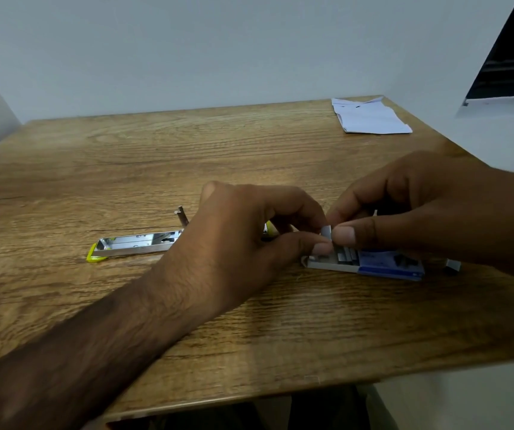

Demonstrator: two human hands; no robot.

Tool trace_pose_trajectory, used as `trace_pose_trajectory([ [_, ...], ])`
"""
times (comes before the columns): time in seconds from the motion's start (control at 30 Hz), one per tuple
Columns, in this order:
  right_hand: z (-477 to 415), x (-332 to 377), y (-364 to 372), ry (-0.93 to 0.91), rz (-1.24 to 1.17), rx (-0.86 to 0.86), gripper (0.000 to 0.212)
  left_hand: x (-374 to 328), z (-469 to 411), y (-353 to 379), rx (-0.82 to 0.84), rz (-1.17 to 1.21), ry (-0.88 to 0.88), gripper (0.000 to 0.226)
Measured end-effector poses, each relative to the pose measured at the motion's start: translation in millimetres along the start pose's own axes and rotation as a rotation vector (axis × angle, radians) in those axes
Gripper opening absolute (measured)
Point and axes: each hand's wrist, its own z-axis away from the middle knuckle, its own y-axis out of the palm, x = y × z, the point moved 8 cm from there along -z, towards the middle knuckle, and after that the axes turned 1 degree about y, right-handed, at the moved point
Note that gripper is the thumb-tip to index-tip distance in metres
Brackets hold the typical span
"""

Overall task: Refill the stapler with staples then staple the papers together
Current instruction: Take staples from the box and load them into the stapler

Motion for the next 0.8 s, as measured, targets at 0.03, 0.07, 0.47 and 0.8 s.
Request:
trace_pose_trajectory([
  [0.03,0.4,-0.9,0.9,0.005,-0.006,0.007,0.016,-0.1,0.0,0.5,0.004,-0.008,0.002,0.013],
  [0.07,0.5,-1.7,1.3,0.007,-0.009,0.011,0.018,-0.3,-0.1,1.1,0.008,-0.013,0.005,0.014],
  [0.47,-0.9,-3.9,10.5,0.034,-0.096,0.062,0.026,-1.4,1.0,-0.7,-0.028,-0.006,0.054,0.01],
  [0.8,-3.1,-9.3,5.0,0.067,-0.212,0.063,0.035,-2.5,0.9,-4.8,-0.083,0.044,0.13,0.01],
])
